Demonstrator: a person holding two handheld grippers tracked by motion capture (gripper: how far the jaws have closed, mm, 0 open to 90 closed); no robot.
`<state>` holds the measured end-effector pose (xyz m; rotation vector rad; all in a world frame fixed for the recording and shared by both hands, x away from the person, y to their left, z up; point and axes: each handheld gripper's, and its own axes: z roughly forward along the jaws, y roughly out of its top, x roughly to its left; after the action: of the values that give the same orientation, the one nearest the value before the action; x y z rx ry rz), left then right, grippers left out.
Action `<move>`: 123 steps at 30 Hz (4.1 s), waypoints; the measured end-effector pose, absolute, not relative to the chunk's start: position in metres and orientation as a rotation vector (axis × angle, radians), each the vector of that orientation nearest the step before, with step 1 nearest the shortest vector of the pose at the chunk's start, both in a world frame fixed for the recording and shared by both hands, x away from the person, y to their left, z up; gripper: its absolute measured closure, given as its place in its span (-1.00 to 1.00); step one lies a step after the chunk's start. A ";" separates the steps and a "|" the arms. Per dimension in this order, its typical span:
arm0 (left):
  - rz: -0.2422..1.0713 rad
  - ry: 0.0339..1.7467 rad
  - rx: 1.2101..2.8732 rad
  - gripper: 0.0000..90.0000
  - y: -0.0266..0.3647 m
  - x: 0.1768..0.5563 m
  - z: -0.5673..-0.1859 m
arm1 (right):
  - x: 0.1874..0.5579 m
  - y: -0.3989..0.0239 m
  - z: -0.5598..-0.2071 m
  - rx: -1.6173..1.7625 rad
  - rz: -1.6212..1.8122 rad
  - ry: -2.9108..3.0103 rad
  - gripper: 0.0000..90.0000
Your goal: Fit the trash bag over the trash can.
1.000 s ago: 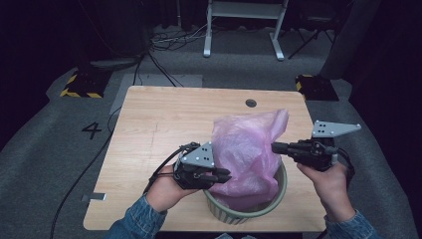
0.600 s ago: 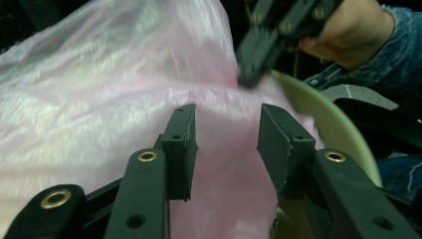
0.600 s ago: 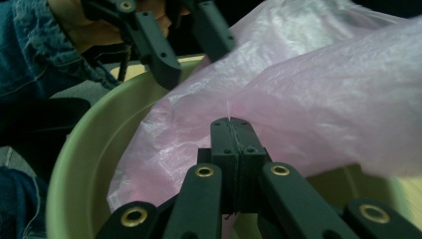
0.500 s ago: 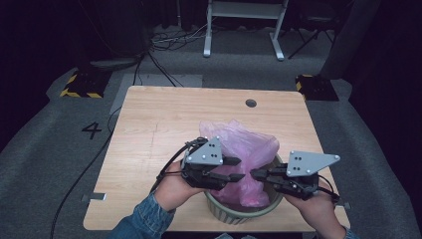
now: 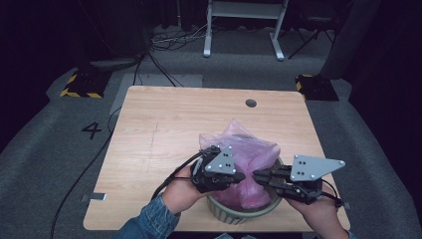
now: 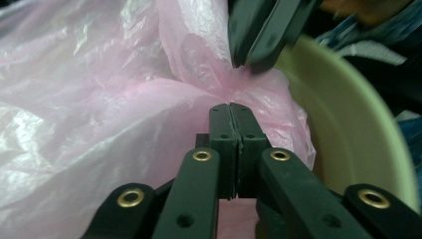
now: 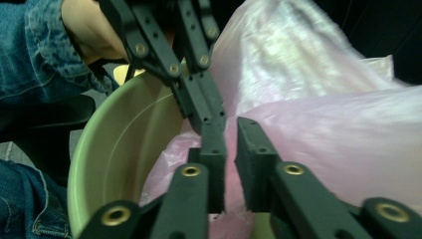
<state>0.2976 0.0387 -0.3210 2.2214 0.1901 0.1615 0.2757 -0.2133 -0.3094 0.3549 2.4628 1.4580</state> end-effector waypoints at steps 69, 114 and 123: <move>0.316 0.183 2.093 0.99 0.037 0.290 -0.311 | 0.300 -0.238 -0.280 0.449 1.596 2.507 0.68; 0.385 0.251 1.909 1.00 0.103 0.277 -0.307 | 0.301 -0.286 -0.271 0.618 1.475 2.338 1.00; 0.353 0.285 1.890 1.00 0.140 0.271 -0.320 | 0.302 -0.308 -0.278 0.702 1.422 2.341 1.00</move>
<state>0.2714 0.1396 -0.3204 1.8900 0.2851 0.3531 0.3020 -0.3085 -0.2782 0.7016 2.3411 1.4216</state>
